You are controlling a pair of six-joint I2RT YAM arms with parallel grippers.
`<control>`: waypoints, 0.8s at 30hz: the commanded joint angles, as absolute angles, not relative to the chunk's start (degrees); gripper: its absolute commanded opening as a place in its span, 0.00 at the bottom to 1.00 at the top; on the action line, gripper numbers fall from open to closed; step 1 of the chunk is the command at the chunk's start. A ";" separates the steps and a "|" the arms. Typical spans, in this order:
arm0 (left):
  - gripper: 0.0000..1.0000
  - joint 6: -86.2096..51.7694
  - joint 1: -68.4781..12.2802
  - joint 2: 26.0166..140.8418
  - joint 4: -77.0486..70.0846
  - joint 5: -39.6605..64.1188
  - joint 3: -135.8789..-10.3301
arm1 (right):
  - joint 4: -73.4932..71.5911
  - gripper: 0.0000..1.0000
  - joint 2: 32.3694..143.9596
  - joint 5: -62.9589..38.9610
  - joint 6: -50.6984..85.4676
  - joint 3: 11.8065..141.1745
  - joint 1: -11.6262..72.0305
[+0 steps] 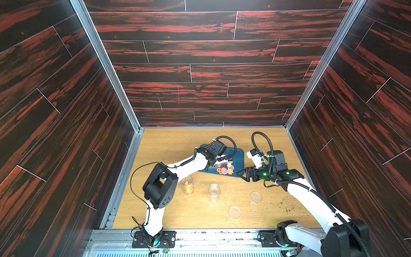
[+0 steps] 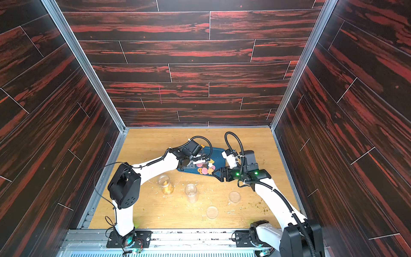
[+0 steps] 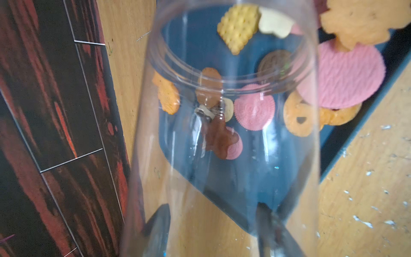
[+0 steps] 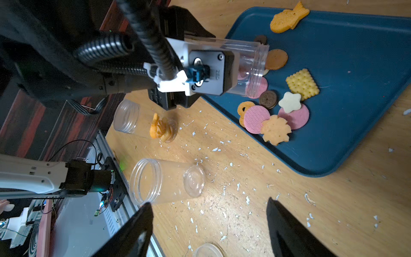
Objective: Pour the cookies out of the jar
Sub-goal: Pour the cookies in the jar onto the tray.
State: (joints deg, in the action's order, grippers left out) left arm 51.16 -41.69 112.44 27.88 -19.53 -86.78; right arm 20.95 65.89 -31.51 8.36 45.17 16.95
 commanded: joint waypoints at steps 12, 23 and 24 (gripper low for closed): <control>0.33 40.80 -37.38 102.41 29.17 -9.87 -85.32 | 21.88 0.83 66.26 -27.65 14.87 49.83 14.97; 0.33 18.23 -29.75 91.00 21.36 22.44 -83.76 | 26.22 0.83 67.54 -24.26 21.61 58.55 14.30; 0.33 15.60 -29.10 90.16 19.66 24.64 -83.28 | 27.10 0.83 67.84 -24.01 22.34 59.91 14.19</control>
